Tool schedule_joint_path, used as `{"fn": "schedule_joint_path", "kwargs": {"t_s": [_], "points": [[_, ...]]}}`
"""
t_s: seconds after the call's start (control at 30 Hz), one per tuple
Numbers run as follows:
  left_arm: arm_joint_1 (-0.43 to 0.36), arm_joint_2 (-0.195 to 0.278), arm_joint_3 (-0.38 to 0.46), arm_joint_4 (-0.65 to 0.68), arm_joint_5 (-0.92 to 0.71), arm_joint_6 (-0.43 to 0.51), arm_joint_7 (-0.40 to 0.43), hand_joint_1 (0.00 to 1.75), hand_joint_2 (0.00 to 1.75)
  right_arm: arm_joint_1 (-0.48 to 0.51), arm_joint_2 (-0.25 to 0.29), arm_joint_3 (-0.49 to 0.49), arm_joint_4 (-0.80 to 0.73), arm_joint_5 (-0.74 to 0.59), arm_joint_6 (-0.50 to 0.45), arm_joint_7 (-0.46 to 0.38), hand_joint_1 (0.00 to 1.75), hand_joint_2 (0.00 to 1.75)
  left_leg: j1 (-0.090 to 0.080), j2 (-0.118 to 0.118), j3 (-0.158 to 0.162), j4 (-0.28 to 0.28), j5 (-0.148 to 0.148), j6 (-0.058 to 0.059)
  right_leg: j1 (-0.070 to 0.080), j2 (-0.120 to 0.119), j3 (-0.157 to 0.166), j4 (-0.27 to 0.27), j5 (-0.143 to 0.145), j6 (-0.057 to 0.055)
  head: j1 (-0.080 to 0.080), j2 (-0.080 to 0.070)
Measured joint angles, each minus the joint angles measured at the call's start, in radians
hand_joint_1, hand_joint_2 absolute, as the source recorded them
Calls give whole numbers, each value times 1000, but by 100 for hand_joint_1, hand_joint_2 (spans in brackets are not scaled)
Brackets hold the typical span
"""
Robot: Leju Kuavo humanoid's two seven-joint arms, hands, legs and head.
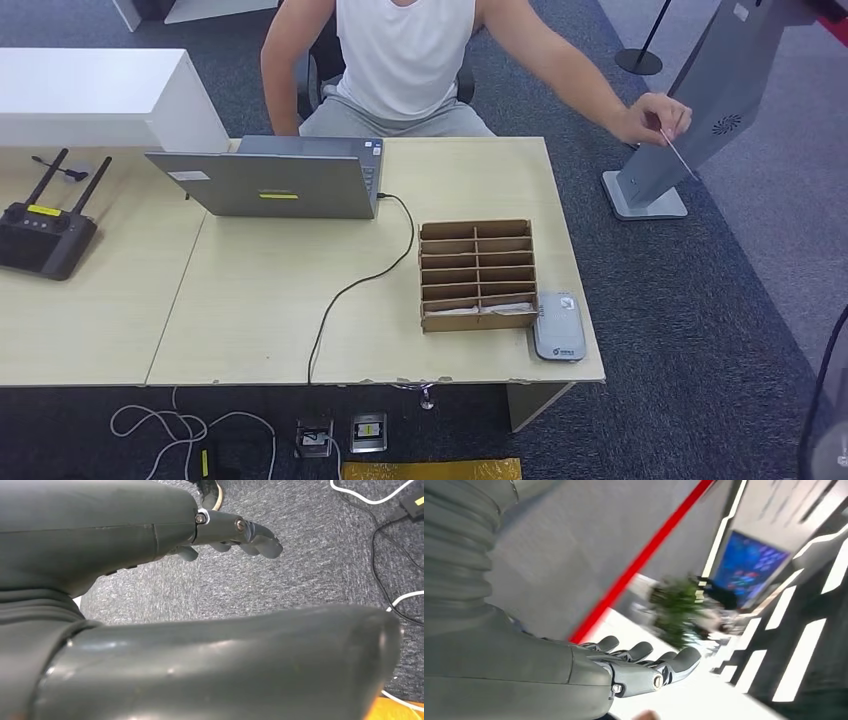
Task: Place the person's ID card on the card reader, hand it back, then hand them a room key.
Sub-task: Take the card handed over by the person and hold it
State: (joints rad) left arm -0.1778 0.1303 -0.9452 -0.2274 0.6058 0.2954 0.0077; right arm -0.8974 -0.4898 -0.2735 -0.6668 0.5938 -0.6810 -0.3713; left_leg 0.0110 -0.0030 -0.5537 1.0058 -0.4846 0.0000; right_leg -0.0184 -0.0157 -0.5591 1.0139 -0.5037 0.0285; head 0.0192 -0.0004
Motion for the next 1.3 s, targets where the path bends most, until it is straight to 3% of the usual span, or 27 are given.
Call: {"fn": "schedule_joint_path", "kwargs": {"t_s": [0.27,0.5,1.0,1.3], "points": [[-2,-1,-1,0,-2,-7,0,0,0,73,101,195,-188,464,-12,14,0,175,1,-3,-1,0,1,-1,1,-2,0,0,0,0,0,0],[-1,0,-1,0,-3,-15,0,0,0,120,173,318,-331,665,-13,16,0,175,2,-5,-1,0,2,-2,1,-3,0,0,0,0,0,0],[2,3,-1,0,14,-22,2,0,0,171,285,509,-496,793,-13,34,0,175,2,-3,-1,0,2,-2,2,-1,-1,0,0,0,0,0],[2,4,-1,0,18,-23,3,0,0,202,315,627,-498,695,50,65,3,175,2,-3,-1,0,2,-2,2,-2,-2,0,-1,-1,0,0]]}}
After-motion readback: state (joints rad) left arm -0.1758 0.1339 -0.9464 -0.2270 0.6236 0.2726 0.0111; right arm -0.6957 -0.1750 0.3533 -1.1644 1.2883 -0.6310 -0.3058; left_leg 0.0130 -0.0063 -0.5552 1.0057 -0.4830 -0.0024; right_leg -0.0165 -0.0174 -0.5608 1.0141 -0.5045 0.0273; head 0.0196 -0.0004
